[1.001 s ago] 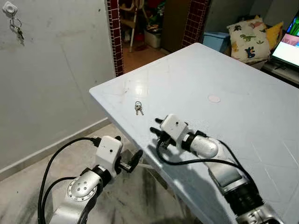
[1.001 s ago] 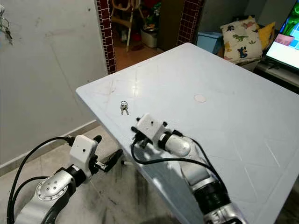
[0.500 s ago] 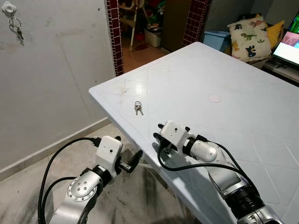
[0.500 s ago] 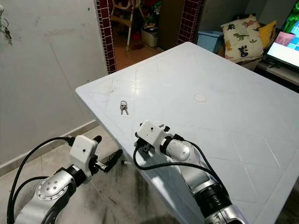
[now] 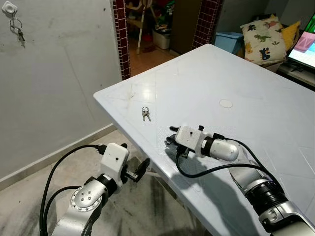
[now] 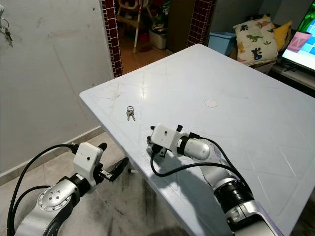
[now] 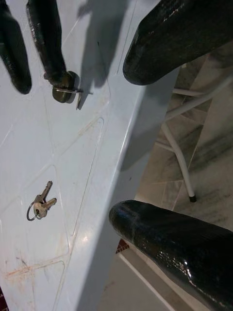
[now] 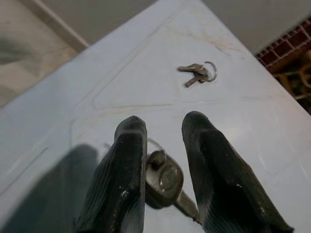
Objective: Hang keys on a hook
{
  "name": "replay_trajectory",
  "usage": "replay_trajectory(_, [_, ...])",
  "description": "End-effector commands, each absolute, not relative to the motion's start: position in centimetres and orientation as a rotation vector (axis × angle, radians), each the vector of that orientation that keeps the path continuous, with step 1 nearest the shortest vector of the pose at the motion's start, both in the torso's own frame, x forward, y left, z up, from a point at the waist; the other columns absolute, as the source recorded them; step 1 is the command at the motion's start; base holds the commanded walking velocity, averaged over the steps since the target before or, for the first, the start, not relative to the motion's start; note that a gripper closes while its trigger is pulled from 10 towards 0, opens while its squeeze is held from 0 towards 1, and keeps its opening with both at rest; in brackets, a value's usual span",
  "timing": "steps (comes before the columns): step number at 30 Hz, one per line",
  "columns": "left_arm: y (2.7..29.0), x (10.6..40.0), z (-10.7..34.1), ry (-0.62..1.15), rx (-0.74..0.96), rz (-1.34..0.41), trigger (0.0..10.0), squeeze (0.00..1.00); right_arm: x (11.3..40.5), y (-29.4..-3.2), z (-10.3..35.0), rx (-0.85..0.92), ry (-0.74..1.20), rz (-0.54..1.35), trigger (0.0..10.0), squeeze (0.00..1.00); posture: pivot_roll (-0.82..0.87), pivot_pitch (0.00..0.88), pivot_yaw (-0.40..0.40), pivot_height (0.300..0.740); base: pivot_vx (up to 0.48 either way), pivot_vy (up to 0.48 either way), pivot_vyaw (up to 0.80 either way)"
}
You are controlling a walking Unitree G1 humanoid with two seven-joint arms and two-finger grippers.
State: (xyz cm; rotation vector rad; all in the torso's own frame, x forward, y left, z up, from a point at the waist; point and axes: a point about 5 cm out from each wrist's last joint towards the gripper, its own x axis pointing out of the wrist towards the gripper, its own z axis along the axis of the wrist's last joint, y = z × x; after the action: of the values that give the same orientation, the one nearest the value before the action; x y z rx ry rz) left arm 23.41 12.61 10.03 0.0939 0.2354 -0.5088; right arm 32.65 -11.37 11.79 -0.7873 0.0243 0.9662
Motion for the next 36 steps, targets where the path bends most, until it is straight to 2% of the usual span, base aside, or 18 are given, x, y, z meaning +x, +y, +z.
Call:
replay_trajectory(1, [12.55, 23.53, 10.17, 0.236, 0.103, -0.517, 10.0, 0.0, 32.76, -11.37, 12.12, -0.827, 0.013, 0.997, 10.0, 0.0, 0.12, 0.067, -0.025, 0.74, 0.0, 0.0, 0.0])
replay_trajectory(12, [12.46, 23.47, 10.19, 0.236, 0.101, -0.52, 10.0, 0.0, 32.52, -11.42, 11.38, -0.871, 0.001, 1.063, 10.0, 0.0, 0.12, 0.068, -0.025, 0.74, 0.0, 0.0, 0.0])
replay_trajectory(21, [12.44, 23.47, 10.19, 0.236, 0.1, -0.52, 10.0, 0.0, 33.3, -11.32, 11.64, -0.906, -0.053, 1.002, 10.0, 0.0, 0.13, 0.07, -0.026, 0.74, 0.0, 0.0, 0.0])
replay_trajectory(36, [12.36, 23.41, 10.21, 0.235, 0.102, -0.523, 10.0, 0.0, 33.39, -11.69, 11.21, -0.931, -0.047, 1.031, 10.0, 0.0, 0.13, 0.071, -0.026, 0.74, 0.0, 0.0, 0.0])
